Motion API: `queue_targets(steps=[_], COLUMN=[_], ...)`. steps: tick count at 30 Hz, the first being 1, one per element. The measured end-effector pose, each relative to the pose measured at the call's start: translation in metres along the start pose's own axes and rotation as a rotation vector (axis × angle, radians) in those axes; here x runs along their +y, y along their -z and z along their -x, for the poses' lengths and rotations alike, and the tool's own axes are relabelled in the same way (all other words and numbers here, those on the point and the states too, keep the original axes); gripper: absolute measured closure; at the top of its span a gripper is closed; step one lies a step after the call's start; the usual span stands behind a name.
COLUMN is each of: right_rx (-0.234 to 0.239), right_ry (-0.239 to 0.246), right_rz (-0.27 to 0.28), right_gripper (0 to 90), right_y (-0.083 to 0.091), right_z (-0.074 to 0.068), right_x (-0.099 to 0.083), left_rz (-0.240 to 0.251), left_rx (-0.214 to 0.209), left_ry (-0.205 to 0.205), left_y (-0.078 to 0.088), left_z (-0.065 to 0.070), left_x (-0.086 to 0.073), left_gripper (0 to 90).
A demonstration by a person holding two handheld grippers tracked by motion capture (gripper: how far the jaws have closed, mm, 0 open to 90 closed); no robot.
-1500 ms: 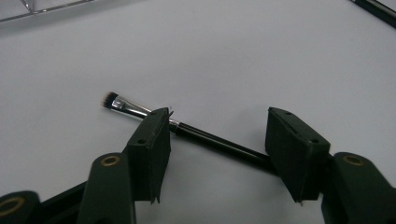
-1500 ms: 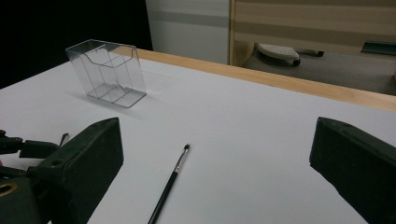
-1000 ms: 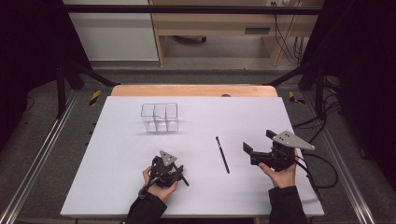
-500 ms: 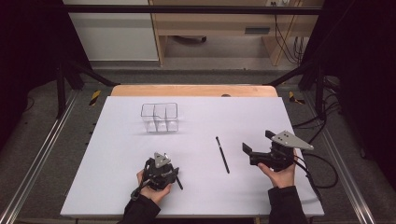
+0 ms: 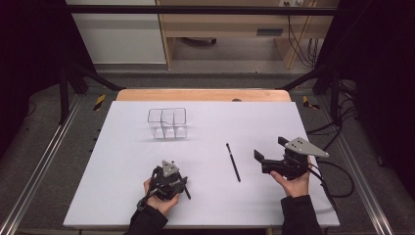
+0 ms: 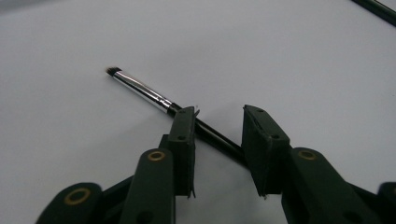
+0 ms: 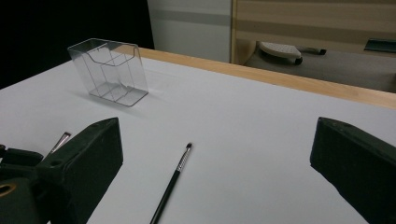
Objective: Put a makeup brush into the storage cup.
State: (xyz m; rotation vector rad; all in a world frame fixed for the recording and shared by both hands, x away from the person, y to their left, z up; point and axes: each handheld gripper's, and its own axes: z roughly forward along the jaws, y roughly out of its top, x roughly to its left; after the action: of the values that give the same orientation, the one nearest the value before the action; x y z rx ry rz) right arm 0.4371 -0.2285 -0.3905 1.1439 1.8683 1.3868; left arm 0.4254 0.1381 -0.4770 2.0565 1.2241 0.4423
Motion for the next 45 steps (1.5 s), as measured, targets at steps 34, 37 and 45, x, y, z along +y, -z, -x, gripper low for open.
queue_targets(steps=[34, 37, 45], right_rx=[0.001, 0.002, 0.005], right_ry=[-0.003, -0.003, -0.003], right_rz=[-0.007, -0.006, -0.009], right_gripper=[2.8, 2.8, 2.7], right_y=[-0.002, -0.002, -0.003], right_z=[-0.001, -0.001, -0.001], right_x=[-0.001, -0.001, -0.001], left_rz=[-0.023, -0.02, -0.031], left_rx=[-0.039, -0.027, -0.056], left_ry=[-0.059, -0.07, -0.077], left_y=[0.0, 0.0, 0.003], left_z=[0.021, 0.024, 0.018], left_x=[0.0, -0.001, 0.0], left_gripper=[67.5, 66.9, 72.4])
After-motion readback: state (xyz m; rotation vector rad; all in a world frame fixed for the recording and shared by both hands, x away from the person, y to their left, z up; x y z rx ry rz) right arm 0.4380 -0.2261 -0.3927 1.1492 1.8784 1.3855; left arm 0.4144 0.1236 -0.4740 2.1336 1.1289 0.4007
